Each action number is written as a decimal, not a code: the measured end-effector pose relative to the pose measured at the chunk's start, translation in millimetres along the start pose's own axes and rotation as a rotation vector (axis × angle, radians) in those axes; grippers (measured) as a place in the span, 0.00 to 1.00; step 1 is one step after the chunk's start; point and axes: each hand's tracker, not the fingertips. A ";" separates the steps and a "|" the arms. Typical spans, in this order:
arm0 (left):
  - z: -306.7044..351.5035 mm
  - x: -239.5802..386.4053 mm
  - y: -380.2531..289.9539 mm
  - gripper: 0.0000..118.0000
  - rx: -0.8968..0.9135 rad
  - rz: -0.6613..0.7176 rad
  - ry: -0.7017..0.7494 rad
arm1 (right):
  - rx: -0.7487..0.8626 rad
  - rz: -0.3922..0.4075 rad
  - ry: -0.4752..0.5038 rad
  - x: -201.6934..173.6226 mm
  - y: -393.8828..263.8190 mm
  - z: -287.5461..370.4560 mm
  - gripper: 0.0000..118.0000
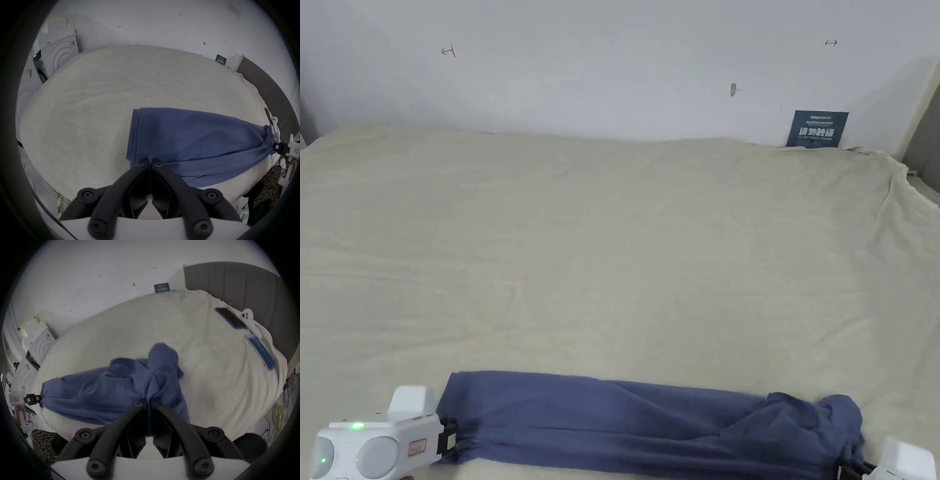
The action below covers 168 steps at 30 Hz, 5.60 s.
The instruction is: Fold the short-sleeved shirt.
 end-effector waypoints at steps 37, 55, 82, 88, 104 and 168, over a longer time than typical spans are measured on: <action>143.2 68.8 78.1 0.00 0.717 0.024 0.029 | 0.686 0.310 -0.055 -153.3 101.0 154.4 0.00; 98.8 -18.3 89.0 0.00 0.292 0.227 -0.322 | 0.633 0.305 -0.035 -145.4 104.7 136.4 0.00; -34.8 -83.4 63.1 0.81 -0.164 0.334 -0.382 | 0.491 0.302 -0.089 -159.3 96.9 100.8 0.00; -44.3 -75.9 66.3 0.72 -0.156 0.268 -0.402 | 0.483 0.295 -0.100 -155.1 98.2 98.2 0.00; -19.4 -65.0 65.7 0.03 -0.113 0.176 -0.396 | 0.485 0.266 -0.088 -149.4 99.6 98.2 0.00; 65.1 186.6 92.6 0.86 0.143 -0.198 -0.263 | 0.558 0.217 -0.081 -88.9 91.8 154.8 0.00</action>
